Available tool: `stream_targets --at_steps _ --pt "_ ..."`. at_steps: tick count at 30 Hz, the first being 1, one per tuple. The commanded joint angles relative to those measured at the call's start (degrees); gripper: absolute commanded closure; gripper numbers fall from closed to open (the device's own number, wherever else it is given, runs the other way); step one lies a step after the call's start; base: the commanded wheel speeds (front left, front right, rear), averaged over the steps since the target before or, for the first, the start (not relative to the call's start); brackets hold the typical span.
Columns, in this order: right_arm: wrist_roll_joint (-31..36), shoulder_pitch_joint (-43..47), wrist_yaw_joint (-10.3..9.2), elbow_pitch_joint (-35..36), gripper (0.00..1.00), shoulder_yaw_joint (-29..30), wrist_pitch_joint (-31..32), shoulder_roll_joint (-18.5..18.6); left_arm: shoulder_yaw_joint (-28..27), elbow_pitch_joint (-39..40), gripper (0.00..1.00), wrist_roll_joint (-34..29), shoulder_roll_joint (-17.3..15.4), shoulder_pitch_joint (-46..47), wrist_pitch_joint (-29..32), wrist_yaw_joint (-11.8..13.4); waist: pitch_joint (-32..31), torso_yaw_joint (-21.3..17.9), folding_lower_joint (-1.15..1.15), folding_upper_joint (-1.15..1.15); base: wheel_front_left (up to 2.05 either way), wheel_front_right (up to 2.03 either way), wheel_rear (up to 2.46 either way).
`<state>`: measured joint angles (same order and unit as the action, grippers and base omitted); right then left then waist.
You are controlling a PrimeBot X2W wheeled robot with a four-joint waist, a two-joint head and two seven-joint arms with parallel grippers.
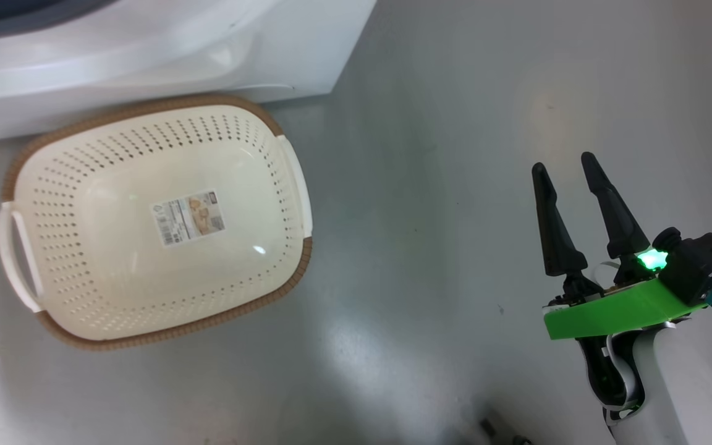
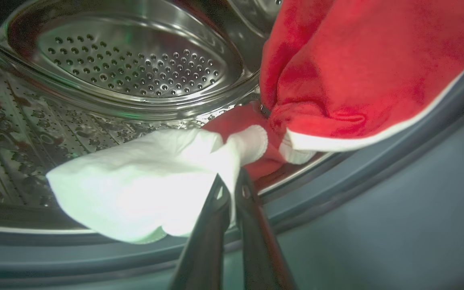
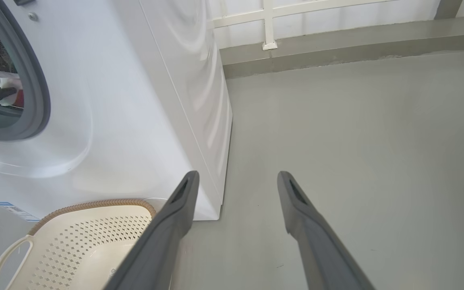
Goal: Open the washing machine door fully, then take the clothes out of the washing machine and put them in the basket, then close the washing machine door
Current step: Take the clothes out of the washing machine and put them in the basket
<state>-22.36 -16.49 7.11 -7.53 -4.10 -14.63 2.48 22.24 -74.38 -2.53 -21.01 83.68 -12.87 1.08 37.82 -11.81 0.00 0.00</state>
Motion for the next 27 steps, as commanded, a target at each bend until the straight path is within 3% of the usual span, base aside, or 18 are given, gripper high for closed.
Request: stream_targets --at_steps 1,6,16,27 --pt "-0.1 1.0 0.37 0.9 0.0 -0.7 -0.4 0.4 -1.4 1.6 1.0 1.2 -1.7 -1.1 -1.1 0.6 -1.8 1.3 0.0 0.0 0.0 0.0 0.0" --pt "0.6 1.7 0.37 0.6 0.0 0.1 -0.4 0.4 -5.1 4.7 1.0 6.1 0.2 -4.0 -2.0 -0.1 -4.5 2.7 0.0 0.0 0.0 0.0 0.0" --pt "2.4 4.1 0.37 -0.1 0.0 1.9 -0.4 0.4 -15.9 25.1 1.0 15.7 2.6 -18.8 -2.1 -2.1 -10.8 5.7 0.0 0.0 0.0 0.0 0.0" --pt "3.1 6.7 0.37 0.3 0.0 4.8 -0.4 0.4 -24.9 43.1 1.0 15.4 7.5 -34.7 -2.1 -5.5 -14.8 7.6 0.0 0.0 0.0 0.0 0.0"
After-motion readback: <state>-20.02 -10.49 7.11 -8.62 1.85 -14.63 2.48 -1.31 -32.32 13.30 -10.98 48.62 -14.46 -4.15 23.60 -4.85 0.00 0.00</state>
